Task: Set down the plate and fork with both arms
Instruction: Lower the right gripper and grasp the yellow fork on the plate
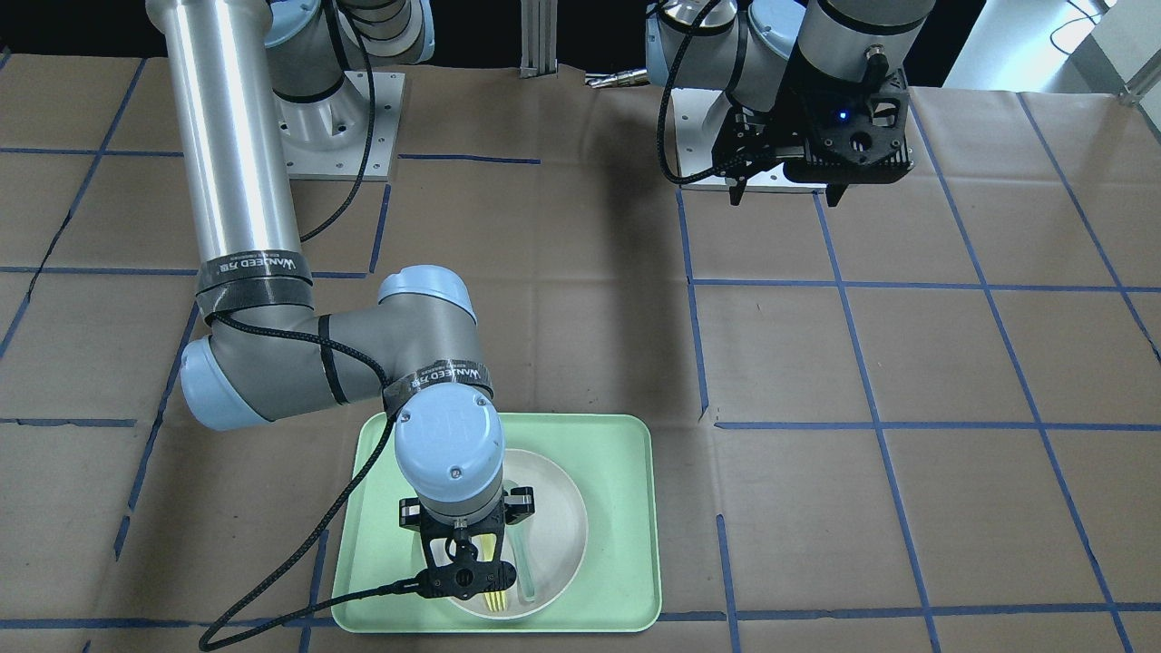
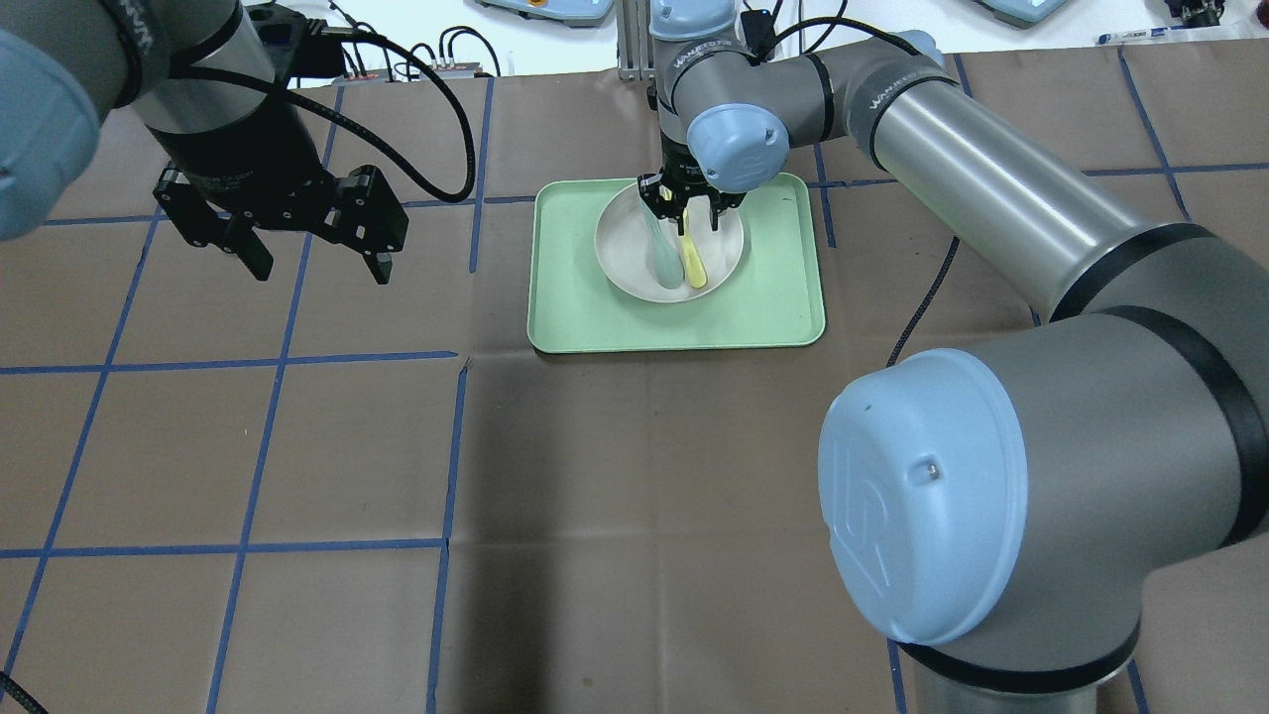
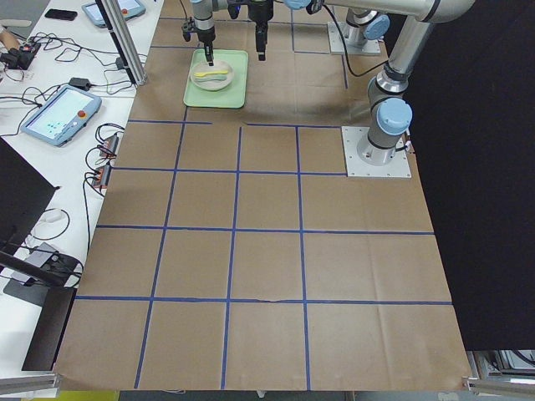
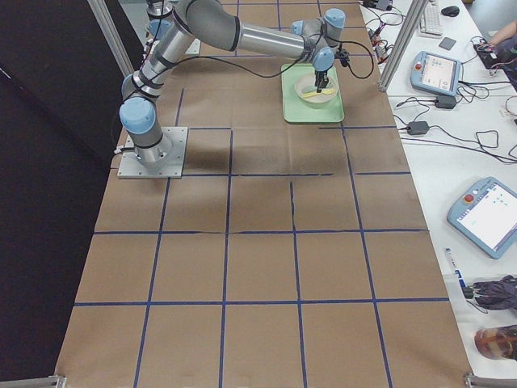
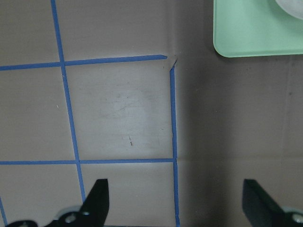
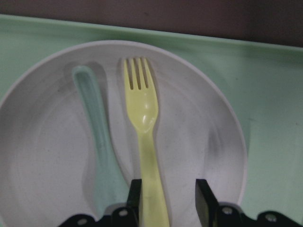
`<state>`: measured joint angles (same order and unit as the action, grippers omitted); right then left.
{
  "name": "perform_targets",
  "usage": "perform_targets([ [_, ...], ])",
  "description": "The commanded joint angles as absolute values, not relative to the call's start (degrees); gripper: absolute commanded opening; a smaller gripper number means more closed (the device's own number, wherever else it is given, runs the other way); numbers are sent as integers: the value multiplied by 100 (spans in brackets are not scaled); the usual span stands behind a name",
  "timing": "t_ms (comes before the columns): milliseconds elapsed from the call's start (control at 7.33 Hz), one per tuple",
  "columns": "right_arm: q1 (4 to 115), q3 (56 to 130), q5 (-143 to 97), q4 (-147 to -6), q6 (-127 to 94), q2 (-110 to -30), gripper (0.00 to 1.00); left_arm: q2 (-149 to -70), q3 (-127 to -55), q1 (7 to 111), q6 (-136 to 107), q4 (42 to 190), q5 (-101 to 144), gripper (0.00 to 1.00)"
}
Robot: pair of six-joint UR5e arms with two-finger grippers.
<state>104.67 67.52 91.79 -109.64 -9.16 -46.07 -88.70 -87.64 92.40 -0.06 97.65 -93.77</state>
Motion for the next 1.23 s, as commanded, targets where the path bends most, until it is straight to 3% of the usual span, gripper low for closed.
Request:
perform_targets([
  [0,10538,6767,9184,-10960,-923,-4518,47,-8859,-8789,9246,-26,9756,-9352,100],
  [1091,10529,6767,9193,-10977,-914,-4368,43,-8789,-9079,9237,35,9334,-9140,100],
])
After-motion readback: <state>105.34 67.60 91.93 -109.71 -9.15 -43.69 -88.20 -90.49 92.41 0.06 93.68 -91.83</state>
